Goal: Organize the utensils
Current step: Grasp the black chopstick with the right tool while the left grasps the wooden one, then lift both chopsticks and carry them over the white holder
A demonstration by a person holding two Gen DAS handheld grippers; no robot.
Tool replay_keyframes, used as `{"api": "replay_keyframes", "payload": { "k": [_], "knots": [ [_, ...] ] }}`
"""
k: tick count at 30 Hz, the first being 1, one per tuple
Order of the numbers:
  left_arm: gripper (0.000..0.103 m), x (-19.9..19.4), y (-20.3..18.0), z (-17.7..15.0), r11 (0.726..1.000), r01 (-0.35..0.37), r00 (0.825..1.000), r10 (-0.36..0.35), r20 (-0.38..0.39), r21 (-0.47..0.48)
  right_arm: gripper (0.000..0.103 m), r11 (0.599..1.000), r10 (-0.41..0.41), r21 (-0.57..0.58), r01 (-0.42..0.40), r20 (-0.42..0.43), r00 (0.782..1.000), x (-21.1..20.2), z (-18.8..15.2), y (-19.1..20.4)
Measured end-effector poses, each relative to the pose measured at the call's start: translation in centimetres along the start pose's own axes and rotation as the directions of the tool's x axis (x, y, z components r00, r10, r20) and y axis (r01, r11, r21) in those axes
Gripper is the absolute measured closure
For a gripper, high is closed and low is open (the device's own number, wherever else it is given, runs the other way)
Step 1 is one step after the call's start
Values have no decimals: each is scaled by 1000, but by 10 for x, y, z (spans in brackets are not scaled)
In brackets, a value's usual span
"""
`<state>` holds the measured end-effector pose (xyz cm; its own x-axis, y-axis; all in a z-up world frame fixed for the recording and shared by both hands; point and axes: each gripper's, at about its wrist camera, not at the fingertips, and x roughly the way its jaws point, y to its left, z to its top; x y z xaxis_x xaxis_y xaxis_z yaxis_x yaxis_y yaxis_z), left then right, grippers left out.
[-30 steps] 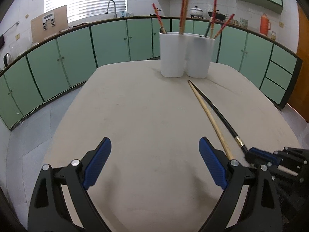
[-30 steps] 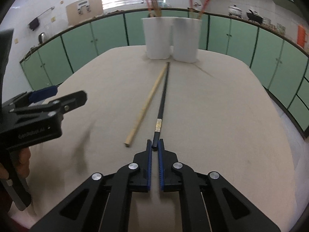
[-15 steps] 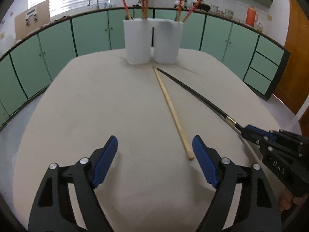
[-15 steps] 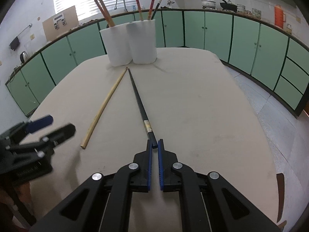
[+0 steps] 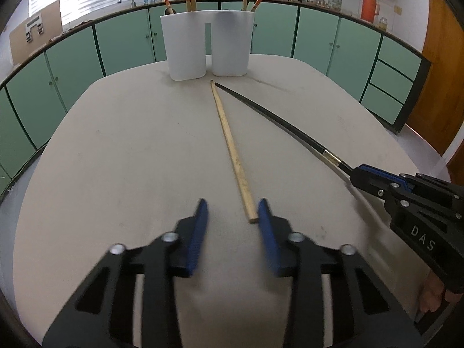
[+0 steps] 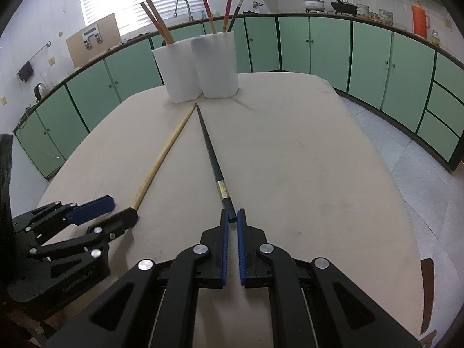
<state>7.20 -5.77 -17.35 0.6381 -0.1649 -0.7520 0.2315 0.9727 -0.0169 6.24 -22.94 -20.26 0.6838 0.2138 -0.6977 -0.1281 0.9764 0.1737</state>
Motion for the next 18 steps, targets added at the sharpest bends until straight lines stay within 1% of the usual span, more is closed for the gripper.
{"api": "replay_keyframes", "payload": {
  "k": [1,3,6,8,18],
  "knots": [
    [83,0,1,0,1000,1,1000,-1,2,-1,97,1000,3,-2,-3,0,1000,0,0,1],
    [89,3,3,2,1000,1,1000,-1,8,-10,97,1000,8,-8,-8,5,1000,1,1,3],
    [95,6,8,4,999,14,1000,-13,11,-41,97,1000,4,-31,-3,22,1000,3,3,8],
    [95,7,10,6,998,20,1000,-20,9,-54,97,999,0,-43,1,30,1000,5,3,9],
    [96,12,18,14,996,20,1000,-21,-4,-91,97,999,-6,-39,6,6,1000,10,3,8]
  ]
}}
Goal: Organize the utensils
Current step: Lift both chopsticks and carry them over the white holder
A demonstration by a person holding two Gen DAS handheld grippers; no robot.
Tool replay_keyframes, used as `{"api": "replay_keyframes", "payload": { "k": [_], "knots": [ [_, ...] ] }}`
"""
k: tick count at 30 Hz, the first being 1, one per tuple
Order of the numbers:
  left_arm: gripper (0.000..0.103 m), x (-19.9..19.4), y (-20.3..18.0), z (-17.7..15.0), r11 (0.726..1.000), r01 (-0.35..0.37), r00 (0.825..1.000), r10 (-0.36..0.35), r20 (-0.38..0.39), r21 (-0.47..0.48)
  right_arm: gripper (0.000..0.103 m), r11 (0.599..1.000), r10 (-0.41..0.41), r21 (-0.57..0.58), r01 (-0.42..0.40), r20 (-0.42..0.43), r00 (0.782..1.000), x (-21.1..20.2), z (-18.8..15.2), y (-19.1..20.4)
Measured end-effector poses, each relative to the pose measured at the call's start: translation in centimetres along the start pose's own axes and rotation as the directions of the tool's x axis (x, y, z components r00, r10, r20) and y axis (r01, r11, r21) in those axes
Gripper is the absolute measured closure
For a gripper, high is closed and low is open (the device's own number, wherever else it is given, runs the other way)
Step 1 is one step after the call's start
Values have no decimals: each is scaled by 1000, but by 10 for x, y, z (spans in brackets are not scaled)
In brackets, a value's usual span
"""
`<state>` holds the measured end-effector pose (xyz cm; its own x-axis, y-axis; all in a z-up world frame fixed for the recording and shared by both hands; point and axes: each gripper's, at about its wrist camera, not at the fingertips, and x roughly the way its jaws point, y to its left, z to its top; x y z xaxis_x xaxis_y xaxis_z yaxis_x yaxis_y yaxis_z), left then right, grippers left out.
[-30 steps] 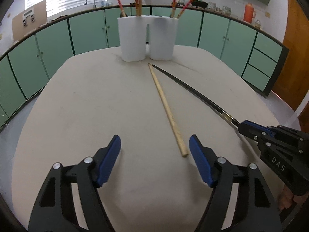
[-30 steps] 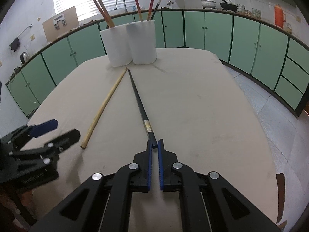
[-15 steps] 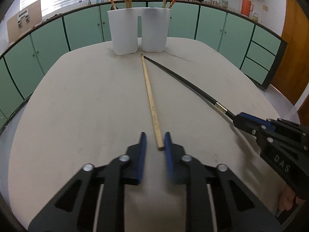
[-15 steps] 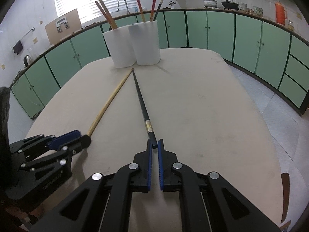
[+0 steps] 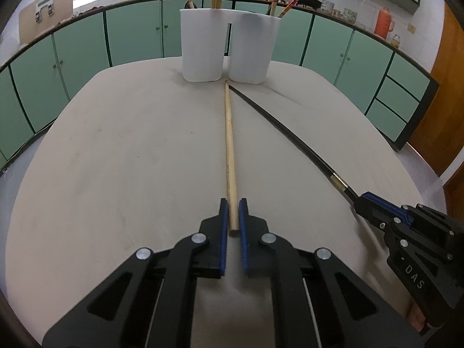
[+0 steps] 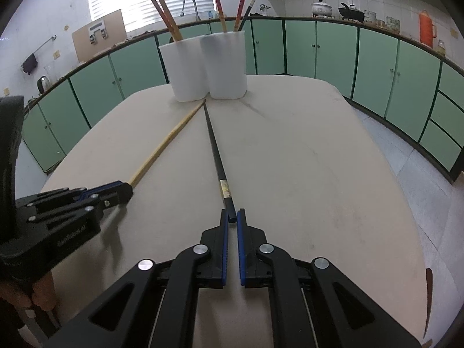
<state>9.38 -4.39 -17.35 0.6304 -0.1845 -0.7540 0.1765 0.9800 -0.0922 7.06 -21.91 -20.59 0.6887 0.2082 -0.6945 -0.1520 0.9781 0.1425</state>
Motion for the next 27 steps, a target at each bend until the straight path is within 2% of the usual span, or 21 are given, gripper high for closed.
{"api": "replay_keyframes", "payload": {
  "k": [6,14,21,27],
  "knots": [
    [97,-3,5,2,1000,7,1000,-7,7,-11,97,1000,2,4,-2,5,1000,-3,0,-1],
    [97,-49,6,20,999,7,995,-11,96,41,97,1000,2,-25,1,92,996,-32,15,-1],
    [97,-96,7,46,998,-7,981,-5,195,64,97,998,22,-65,-9,195,981,-71,47,0],
    [97,-132,8,67,998,-5,959,-15,282,69,97,994,54,-102,-29,251,967,-93,78,5]
  ]
}}
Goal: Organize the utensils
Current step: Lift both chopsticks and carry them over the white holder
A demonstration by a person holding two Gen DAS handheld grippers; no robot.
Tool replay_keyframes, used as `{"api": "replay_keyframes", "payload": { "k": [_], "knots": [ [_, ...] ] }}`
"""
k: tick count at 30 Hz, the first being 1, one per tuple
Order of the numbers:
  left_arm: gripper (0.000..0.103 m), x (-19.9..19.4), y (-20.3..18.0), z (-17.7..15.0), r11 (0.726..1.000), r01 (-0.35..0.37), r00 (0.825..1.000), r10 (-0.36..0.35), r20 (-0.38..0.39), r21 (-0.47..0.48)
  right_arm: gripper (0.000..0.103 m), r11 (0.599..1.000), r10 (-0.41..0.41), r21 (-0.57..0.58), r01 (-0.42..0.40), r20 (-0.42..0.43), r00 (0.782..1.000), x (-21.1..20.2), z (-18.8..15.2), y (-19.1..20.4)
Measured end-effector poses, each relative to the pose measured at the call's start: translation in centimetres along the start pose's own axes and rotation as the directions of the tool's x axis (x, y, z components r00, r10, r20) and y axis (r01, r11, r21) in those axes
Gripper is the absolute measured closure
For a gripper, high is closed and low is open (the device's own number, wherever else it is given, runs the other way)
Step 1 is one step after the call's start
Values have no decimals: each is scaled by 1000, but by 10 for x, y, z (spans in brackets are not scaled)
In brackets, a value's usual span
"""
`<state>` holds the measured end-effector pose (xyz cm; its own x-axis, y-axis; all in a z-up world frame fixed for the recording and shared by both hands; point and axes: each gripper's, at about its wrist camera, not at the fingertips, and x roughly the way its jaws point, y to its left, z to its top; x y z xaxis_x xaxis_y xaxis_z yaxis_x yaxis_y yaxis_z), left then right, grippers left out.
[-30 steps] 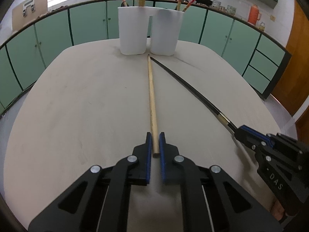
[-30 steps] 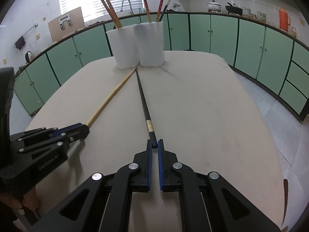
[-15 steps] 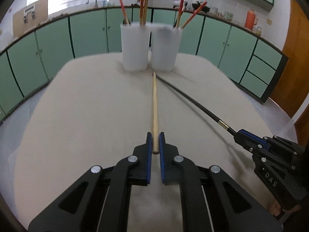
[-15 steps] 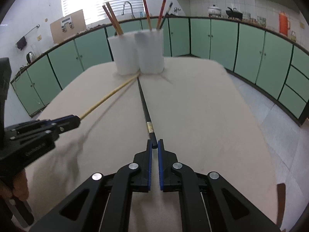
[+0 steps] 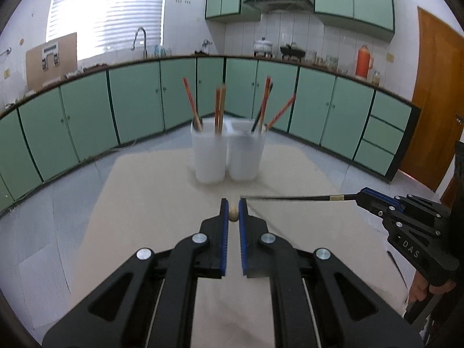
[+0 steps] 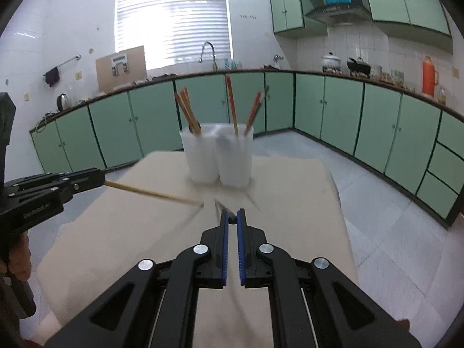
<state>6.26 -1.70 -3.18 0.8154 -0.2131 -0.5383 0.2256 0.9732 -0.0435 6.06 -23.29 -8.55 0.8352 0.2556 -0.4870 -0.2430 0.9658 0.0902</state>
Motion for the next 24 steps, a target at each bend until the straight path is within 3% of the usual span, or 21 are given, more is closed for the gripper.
{"api": "replay_keyframes", "payload": {
  "k": [21,22,24],
  "knots": [
    [97,-14,6,63,1000,13,990,-16,139,24,98,986,140,-91,-137,28,990,-5,91,13],
    [97,-15,8,66,1000,12,989,-16,146,22,103,985,145,-97,-141,29,989,-5,94,13],
    [97,-16,11,74,1000,13,986,-16,164,18,103,982,153,-115,-148,37,988,-7,102,15]
  ]
}}
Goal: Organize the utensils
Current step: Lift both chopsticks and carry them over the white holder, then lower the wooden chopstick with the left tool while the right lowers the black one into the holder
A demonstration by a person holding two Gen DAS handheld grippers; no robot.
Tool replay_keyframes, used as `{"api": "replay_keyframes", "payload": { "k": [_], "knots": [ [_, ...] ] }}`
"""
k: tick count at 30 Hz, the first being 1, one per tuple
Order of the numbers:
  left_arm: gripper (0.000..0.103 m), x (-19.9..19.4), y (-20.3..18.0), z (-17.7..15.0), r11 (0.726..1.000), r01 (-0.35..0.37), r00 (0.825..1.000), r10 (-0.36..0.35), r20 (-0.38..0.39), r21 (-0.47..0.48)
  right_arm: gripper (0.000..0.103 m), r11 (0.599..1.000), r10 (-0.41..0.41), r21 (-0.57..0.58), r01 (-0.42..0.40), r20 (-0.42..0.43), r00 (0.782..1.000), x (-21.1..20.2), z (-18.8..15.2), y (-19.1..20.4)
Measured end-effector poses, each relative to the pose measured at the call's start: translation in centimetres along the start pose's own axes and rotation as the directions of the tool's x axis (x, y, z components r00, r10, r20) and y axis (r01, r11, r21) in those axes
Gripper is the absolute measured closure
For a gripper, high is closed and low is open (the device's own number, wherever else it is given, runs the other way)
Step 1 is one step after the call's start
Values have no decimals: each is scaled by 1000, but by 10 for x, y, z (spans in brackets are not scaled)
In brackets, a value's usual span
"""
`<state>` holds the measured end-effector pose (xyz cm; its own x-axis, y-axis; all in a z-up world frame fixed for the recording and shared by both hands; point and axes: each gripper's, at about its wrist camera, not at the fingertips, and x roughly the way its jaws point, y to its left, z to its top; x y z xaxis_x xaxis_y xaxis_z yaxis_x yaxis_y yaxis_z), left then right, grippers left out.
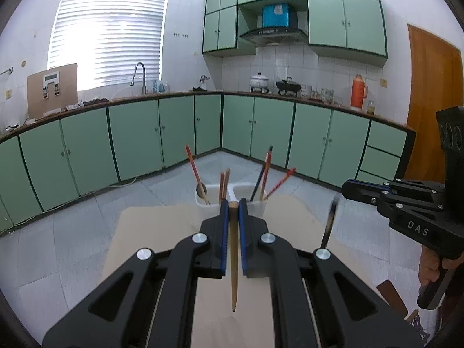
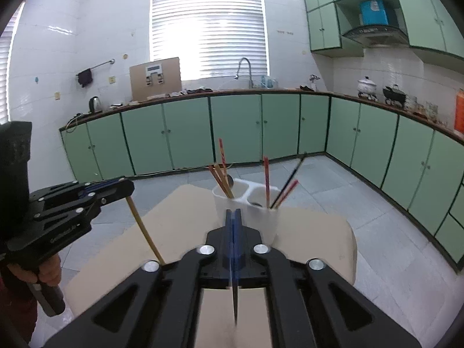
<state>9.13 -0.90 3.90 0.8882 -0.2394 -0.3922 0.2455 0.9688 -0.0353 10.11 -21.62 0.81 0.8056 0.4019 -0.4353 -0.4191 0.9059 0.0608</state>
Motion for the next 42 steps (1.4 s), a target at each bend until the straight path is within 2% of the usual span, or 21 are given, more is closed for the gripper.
{"api": "replay_keyframes", "payload": {
  "k": [4,7,13,18,21,24,29,33,38,40,42],
  "knots": [
    [97,0,5,14,1000,1,1000,-1,27,-4,103,1000,15,-22,-15,-8,1000,3,11,-1],
    [97,3,6,16,1000,1,1000,0,29,-11,103,999,43,10,-42,-62,997,18,4,-7],
    [97,10,15,2,999,-9,1000,9,-12,-41,103,996,67,73,-55,-177,982,48,-34,-12],
    [97,20,34,-10,996,-34,998,30,-48,-81,103,994,59,105,-32,-262,963,79,-62,-15],
    [97,22,42,-14,995,-52,998,47,-51,-91,97,992,49,129,-7,-325,944,98,-85,-23],
    [97,21,49,-15,994,-51,998,46,-49,-101,96,988,48,153,11,-379,924,111,-108,-31],
    [97,22,49,-15,994,-42,998,37,-46,-104,88,984,37,173,49,-463,886,128,-145,-42],
    [97,24,47,-16,994,-38,998,33,-50,-105,86,983,10,163,82,-495,869,131,-161,-47],
    [97,26,42,-16,994,-36,998,30,-53,-105,86,985,-2,150,87,-495,869,126,-166,-47],
    [97,25,43,-16,994,-34,998,28,-53,-105,97,987,-19,127,95,-501,865,125,-166,-44],
    [97,25,44,-15,994,-33,998,28,-51,-103,97,986,-3,140,86,-505,863,122,-166,-41]
  ]
}}
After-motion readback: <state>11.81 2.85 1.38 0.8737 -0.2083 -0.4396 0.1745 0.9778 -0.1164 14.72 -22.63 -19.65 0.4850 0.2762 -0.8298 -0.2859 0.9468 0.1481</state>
